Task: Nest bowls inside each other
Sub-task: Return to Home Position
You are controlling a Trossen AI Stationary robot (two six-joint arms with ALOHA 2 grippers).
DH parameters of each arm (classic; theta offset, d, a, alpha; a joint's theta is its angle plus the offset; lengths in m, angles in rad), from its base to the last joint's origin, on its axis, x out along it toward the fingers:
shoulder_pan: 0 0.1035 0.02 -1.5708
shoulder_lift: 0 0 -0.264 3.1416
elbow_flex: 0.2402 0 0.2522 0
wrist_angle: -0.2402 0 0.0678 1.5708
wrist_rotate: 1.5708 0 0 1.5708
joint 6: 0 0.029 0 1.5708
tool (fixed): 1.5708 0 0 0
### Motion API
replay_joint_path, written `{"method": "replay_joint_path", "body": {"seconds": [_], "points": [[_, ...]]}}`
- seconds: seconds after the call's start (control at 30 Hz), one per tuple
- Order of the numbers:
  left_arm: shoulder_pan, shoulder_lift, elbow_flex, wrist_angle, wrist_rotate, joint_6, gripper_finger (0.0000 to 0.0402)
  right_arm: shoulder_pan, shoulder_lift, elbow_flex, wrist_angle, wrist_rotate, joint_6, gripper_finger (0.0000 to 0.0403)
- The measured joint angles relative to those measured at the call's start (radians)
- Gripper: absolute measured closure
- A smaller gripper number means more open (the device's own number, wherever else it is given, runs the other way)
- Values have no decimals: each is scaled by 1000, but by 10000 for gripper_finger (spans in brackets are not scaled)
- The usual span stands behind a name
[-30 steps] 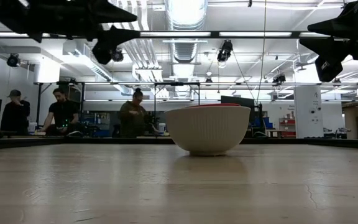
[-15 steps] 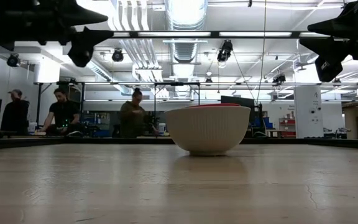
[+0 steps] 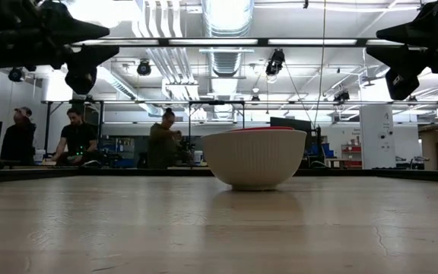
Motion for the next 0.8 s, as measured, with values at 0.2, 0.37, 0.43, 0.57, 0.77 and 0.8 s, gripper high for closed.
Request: {"method": "replay_joint_path", "body": {"seconds": [0.2, 0.37, 0.43, 0.57, 0.77, 0.8], "points": [[0, -82, -55, -14, 0, 0, 220, 0, 0, 0, 0, 0, 0, 271], [0, -131, -78, -45, -3, 1, 220, 0, 0, 0, 0, 0, 0, 271], [0, -144, -81, -82, -7, 8, 220, 0, 0, 0, 0, 0, 0, 271], [0, -161, -79, -133, -7, 21, 220, 0, 0, 0, 0, 0, 0, 271], [0, -165, -79, -217, -7, 69, 220, 0, 0, 0, 0, 0, 0, 271], [0, -165, -79, -229, -8, 78, 220, 0, 0, 0, 0, 0, 0, 271]]}}
